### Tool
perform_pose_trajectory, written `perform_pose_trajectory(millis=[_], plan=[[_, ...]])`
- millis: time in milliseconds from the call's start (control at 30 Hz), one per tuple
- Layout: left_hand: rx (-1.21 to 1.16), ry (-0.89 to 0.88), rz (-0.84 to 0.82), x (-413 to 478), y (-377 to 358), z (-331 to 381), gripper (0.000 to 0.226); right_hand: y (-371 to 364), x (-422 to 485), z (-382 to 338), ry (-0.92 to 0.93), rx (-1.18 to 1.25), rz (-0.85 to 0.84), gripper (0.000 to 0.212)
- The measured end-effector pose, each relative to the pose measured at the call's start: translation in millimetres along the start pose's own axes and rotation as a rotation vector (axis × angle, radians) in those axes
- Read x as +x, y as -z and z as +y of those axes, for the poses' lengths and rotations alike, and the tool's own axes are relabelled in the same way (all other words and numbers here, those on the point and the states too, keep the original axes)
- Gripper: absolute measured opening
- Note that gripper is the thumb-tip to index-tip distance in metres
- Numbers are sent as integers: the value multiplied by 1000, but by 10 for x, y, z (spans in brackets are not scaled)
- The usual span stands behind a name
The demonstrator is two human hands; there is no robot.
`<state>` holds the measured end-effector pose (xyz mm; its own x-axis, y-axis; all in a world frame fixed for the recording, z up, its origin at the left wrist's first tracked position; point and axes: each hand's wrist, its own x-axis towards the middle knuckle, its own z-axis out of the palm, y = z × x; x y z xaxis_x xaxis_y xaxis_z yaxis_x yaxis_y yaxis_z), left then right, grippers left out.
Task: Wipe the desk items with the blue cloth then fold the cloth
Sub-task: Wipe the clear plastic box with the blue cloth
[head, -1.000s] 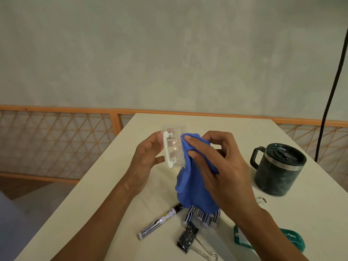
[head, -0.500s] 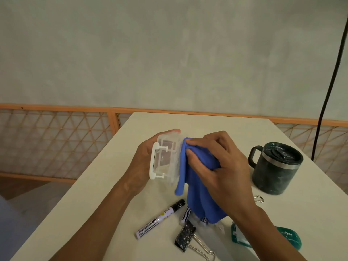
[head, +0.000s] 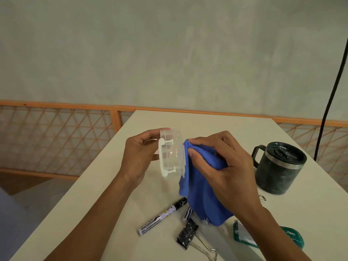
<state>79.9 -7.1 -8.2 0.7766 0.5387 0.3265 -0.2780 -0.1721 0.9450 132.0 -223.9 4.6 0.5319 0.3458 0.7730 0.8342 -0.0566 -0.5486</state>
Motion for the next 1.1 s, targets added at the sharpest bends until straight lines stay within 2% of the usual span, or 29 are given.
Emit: perform_pose_trajectory(millis=[200, 333, 533, 633, 900, 1100], plan=[[-7, 50, 67, 18, 28, -55, 29, 27, 8, -59, -21, 57, -12, 22], [38, 35, 46, 7, -22, -66, 27, -9, 41, -62, -71, 57, -20, 18], [53, 13, 32, 2, -55, -57, 27, 23, 107, -136, -325, 286, -59, 8], [41, 9, 33, -2, -56, -46, 27, 44, 131, -133, -411, 362, -102, 11], [68, -22, 53, 2, -59, -88, 34, 102, 152, -133, -477, 390, -276, 10], [62, -2, 37, -22, -123, -108, 26, 66, 147, -173, -546, 479, -184, 13]])
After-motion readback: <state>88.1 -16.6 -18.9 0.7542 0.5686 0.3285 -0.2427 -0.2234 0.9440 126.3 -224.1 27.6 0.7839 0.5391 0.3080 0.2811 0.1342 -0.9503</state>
